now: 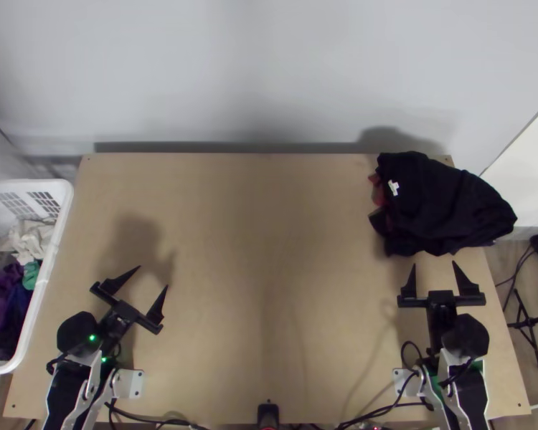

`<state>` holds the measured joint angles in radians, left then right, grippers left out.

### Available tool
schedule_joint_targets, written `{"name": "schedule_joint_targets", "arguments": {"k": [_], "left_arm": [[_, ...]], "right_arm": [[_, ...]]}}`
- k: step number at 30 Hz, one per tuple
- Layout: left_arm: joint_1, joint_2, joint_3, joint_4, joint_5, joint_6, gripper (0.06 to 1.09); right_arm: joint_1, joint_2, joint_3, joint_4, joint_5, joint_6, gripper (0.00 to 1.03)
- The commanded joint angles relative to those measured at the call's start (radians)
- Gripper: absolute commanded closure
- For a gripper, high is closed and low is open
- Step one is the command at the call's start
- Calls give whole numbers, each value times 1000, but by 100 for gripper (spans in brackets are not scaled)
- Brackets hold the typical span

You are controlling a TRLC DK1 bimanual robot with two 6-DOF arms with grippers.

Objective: Fold the t-shirt

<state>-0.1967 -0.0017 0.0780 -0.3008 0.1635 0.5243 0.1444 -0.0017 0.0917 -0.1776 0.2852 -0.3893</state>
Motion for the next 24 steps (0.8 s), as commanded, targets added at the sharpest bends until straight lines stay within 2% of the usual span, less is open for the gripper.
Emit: {"name": "schedule_joint_targets", "arguments": {"k": [1,3,9,24], "left_arm": [[0,0,0,0,-1,-1,10],[0,0,0,2,-1,-1,10],[-24,0,0,0,-1,-1,10],[-35,0,0,0,8,-15,10]], "right_arm": [[0,0,0,0,0,3,4],[12,0,0,1,0,1,4],[178,0,0,0,0,3,4],[182,0,0,0,-8,3,4]]}}
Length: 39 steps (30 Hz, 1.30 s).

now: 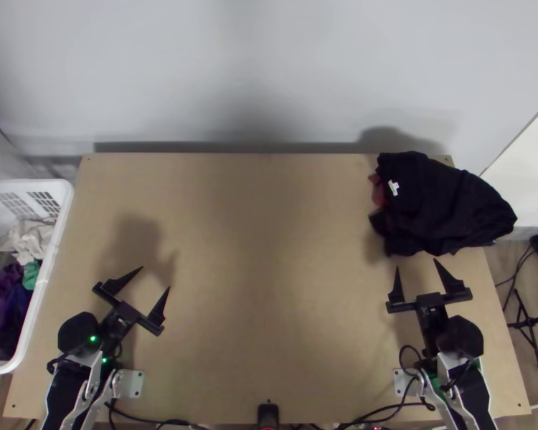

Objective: Fold the t-shirt

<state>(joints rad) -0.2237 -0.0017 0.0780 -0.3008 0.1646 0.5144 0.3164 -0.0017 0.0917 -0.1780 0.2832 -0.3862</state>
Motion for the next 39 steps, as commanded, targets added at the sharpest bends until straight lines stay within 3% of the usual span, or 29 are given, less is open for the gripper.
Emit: {"name": "schedule_joint_targets", "arguments": {"k": [1,14,18,22,25,27,32,35,39], "left_arm": [[-14,0,0,0,7,-5,10],[-28,0,0,0,9,-7,10],[-103,0,3,-12,138,-20,10],[-194,-1,2,-4,128,16,10],[-204,-1,-1,32,-8,49,10],[-184,-1,0,65,-40,10,10],[-170,0,2,150,-223,-63,10],[-52,20,23,138,-240,-40,10],[213,232,144,144,-234,-48,10]], "right_arm": [[10,0,0,0,-6,0,4],[66,-1,2,0,-16,18,4],[92,-1,2,2,-22,125,4],[95,-1,2,9,-22,129,4],[67,3,2,32,-22,124,4],[38,32,2,40,-16,98,4],[-10,132,17,107,54,109,4],[-10,193,95,112,117,90,4],[-45,332,252,106,146,55,4]]}}
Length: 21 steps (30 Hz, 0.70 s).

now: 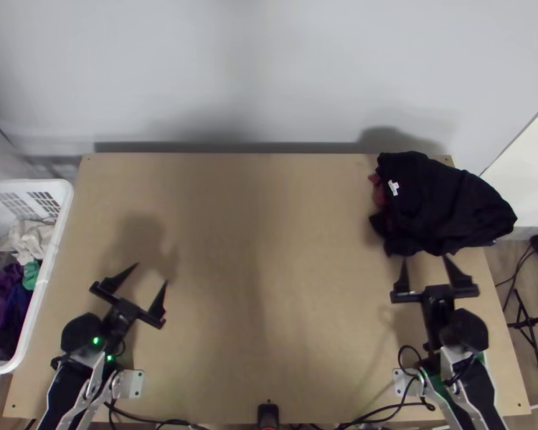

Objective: Fold the t-shirt

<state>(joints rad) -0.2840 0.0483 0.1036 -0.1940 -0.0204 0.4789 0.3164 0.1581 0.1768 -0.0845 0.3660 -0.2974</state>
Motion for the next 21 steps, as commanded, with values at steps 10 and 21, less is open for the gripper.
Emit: {"name": "schedule_joint_targets", "arguments": {"k": [10,21], "left_arm": [[1060,506,604,-231,186,7,11],[1441,1368,1377,-737,402,306,11]], "right_arm": [[-134,603,874,-524,80,331,4],[-148,796,1277,-822,45,415,4]]}}
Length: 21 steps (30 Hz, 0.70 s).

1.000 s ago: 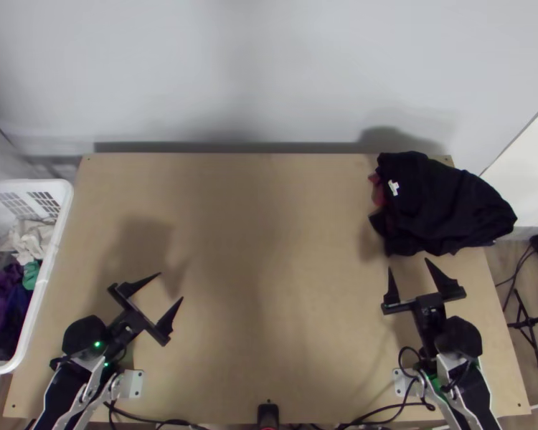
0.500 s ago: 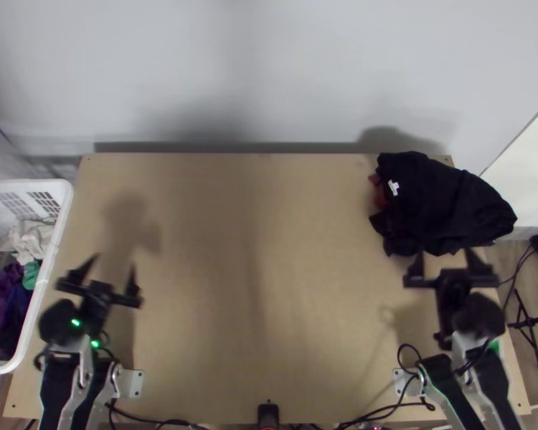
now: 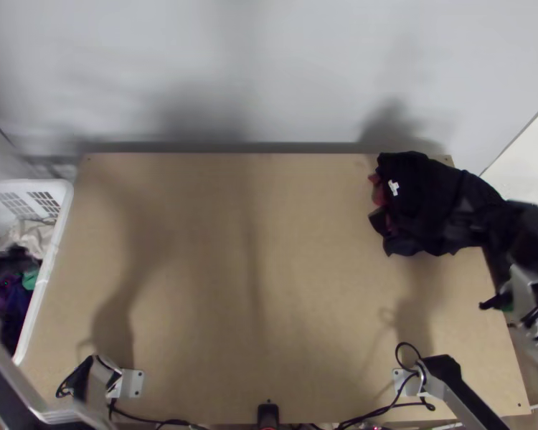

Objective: Fold the t-shirt

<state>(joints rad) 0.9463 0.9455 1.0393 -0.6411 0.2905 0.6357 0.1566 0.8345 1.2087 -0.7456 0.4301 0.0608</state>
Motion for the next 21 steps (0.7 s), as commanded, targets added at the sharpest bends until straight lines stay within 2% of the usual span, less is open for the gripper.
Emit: {"name": "schedule_joint_targets", "arguments": {"k": [1,4,14,17,21], "left_arm": [[217,524,473,-301,90,167,11],[238,636,519,-299,85,243,11],[258,904,541,-304,76,481,11],[247,986,587,-275,78,493,11],[215,1145,751,-298,82,495,11]], "right_arm": [[21,127,270,-172,-24,65,4],[24,141,330,-173,-45,85,4],[8,199,509,-245,-44,71,5],[4,201,525,-265,-44,68,5],[-3,206,545,-294,-45,68,5]]}}
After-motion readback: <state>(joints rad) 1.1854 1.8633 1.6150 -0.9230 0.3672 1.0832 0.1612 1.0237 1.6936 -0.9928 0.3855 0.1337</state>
